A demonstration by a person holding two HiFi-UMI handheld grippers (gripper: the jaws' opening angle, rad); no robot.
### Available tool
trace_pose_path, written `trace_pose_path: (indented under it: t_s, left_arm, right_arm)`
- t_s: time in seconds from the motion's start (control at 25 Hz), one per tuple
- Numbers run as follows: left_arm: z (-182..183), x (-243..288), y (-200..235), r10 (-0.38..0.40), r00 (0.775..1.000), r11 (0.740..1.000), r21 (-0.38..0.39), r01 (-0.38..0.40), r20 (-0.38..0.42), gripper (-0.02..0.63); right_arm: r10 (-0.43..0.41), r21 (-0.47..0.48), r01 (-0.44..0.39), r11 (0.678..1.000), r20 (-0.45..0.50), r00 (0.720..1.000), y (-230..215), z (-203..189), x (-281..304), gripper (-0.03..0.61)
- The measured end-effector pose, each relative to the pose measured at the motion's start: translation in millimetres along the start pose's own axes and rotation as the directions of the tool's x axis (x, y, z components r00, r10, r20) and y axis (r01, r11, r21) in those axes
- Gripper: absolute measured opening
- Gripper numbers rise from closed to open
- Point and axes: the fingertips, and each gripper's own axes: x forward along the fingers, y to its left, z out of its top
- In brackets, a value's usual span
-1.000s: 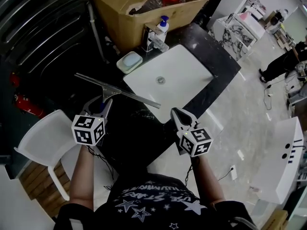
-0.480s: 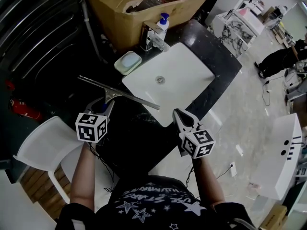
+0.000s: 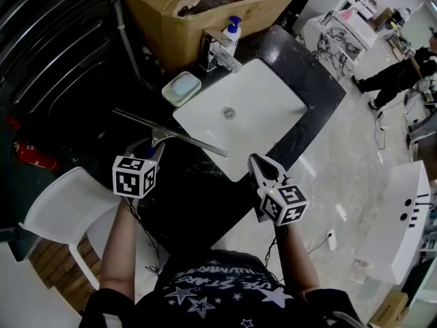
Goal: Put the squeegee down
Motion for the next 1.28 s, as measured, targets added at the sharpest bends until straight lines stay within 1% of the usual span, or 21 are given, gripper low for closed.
trace_pose_path:
  t_s: [0.16, 0.44, 0.6, 0.8, 0.88, 0.96, 1.08, 1.28]
  left_arm:
    - [-3.0, 3.1, 0.4, 0.013, 0.999, 1.0, 0.006, -0.012, -0.031, 0.138]
    - [-8.5, 11.1, -3.4, 0.037, 0.995, 0.998, 0.056, -0.032, -0.092, 0.138]
    - [-9.4, 10.9, -4.0, 0.049, 0.993, 0.997, 0.061, -0.043, -0.106, 0.138]
    - [-13.2, 11.2, -4.7, 0.086, 0.989, 0.994, 0.08, -0.077, -0.123, 0.138]
    - [-12.1, 8.8, -5.6, 0.088, 0.99, 0.994, 0.078, -0.079, -0.112, 0.142]
    - [-8.6, 4.9, -5.9, 0.097, 0.991, 0.993, 0.081, -0.09, -0.091, 0.183]
    - [-3.7, -6.1, -4.6, 0.127, 0.99, 0.987, 0.103, -0.12, -0.065, 0.214]
    - [3.3, -34.5, -13.7, 0.145, 0.989, 0.985, 0.091, -0.143, -0.014, 0.221]
  right_arm:
    - [0.005, 0.005, -0.005, 1.0, 0.0, 1.0, 0.2, -1.6, 1.1, 0.051]
    - [0.019, 0.012, -0.019, 1.0, 0.006, 1.0, 0.0, -1.9, 2.0, 0.051]
    - [0.022, 0.012, -0.022, 1.0, 0.014, 1.0, 0.1, 0.3, -3.1, 0.051]
    - [0.022, 0.011, -0.022, 1.0, 0.027, 0.999, 1.1, 1.6, -13.4, 0.051]
    - [0.024, 0.006, -0.024, 1.0, 0.036, 0.999, 2.6, 4.0, -18.6, 0.051]
    - [0.027, -0.001, -0.026, 1.0, 0.043, 0.999, 3.8, 6.7, -23.7, 0.051]
    - [0.034, -0.012, -0.034, 0.999, 0.051, 0.998, 6.6, 9.4, -32.1, 0.051]
    - [0.05, -0.029, -0.048, 0.998, 0.074, 0.996, 15.4, 16.5, -48.0, 0.051]
